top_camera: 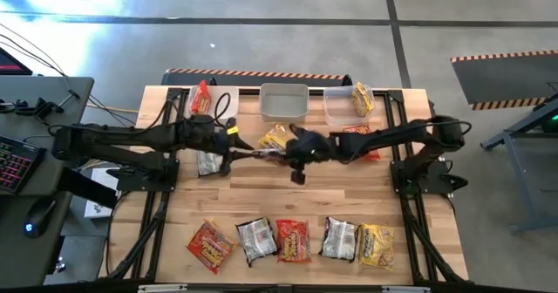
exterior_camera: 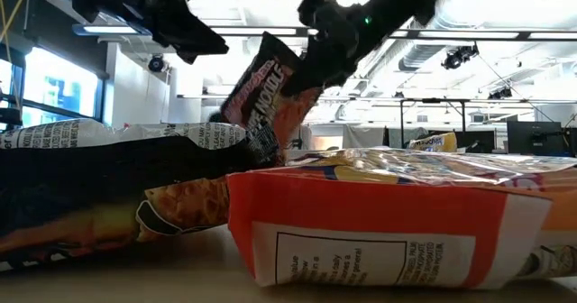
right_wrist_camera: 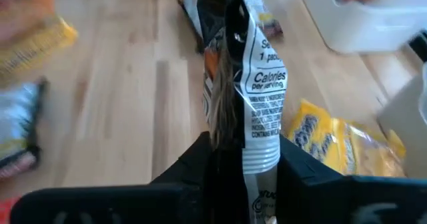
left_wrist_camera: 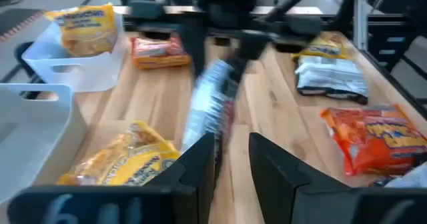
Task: Sort Maruchan noodles
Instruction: Put the black noodle pack into the gray bin
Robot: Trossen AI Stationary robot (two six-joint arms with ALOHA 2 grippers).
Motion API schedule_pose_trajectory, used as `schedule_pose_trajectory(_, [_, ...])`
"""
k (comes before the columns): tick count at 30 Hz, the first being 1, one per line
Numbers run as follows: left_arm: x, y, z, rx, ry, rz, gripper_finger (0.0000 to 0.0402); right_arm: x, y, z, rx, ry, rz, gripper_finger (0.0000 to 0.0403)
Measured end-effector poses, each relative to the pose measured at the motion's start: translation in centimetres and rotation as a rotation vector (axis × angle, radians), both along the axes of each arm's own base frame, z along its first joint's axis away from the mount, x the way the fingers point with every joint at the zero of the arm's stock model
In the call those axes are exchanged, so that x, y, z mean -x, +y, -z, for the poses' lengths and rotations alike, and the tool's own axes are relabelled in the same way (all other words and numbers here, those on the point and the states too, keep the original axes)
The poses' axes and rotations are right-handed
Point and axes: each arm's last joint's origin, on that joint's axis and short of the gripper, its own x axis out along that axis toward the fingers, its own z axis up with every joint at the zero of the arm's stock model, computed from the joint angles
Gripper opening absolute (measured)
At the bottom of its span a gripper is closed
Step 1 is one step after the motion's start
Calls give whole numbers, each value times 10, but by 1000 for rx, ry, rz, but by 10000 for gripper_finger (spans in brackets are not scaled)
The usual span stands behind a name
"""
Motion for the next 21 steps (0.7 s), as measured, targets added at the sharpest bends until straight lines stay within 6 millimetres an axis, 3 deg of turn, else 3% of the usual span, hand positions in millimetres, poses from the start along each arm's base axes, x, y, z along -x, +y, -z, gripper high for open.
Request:
schedule_pose_trajectory(6, [-7, 1, 7, -21, 35, 4, 93, 14, -18, 16, -68, -113, -103, 80])
schedule_pose_trajectory(16, [-41, 9, -17, -25, 213, -88, 177, 15, -35, 11, -59, -166, -154, 83])
schedule_pose_trajectory(21, [-56, 12, -15, -33, 262, -80, 215, 15, -36, 10, -33, -173, -176, 83])
